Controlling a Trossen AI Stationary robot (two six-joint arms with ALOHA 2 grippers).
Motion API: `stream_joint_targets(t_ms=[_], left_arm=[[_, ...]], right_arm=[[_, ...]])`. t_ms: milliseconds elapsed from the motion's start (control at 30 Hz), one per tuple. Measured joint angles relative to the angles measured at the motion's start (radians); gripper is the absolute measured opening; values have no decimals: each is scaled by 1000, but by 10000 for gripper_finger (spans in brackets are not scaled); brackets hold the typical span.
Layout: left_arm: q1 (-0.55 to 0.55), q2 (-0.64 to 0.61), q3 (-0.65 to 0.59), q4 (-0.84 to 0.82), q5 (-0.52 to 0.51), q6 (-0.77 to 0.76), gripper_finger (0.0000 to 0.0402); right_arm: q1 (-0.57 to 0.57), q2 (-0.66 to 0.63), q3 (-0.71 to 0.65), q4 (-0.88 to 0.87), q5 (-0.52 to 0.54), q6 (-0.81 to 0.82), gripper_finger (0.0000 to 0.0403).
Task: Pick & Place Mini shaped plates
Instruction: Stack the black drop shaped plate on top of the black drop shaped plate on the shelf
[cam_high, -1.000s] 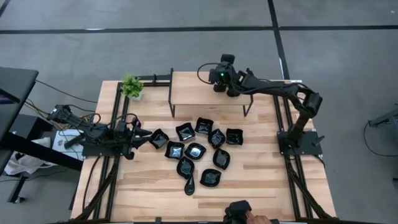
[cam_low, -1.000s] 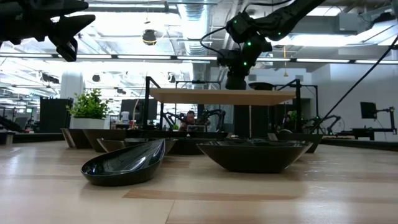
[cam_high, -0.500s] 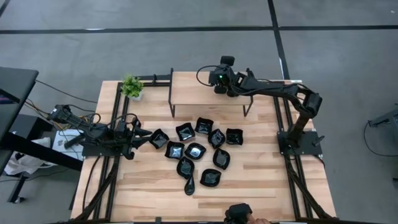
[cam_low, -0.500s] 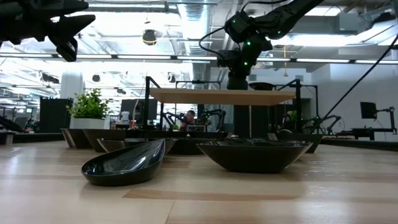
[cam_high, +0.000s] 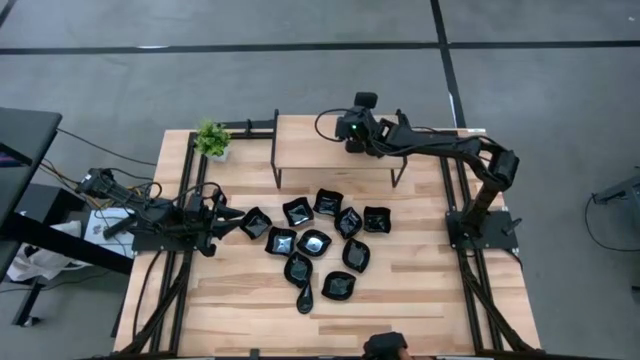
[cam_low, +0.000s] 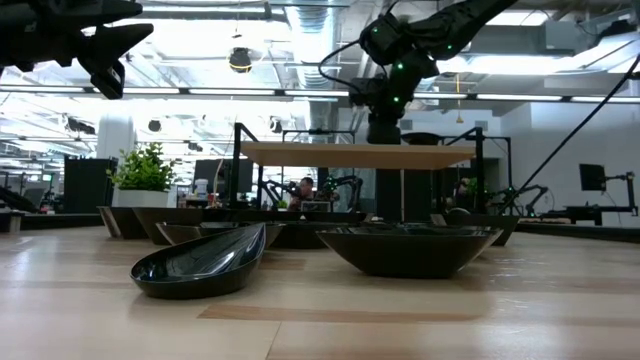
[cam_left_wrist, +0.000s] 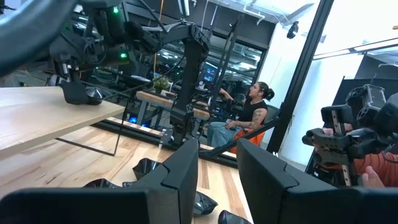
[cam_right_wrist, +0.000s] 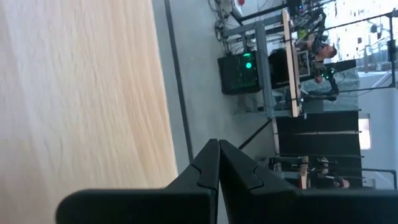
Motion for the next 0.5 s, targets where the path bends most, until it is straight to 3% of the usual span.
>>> stream_joint_targets(t_ms=[500], left_arm=[[0, 0, 0, 0, 0, 0, 112]], right_arm=[[26, -12, 0, -38, 50, 3, 0]])
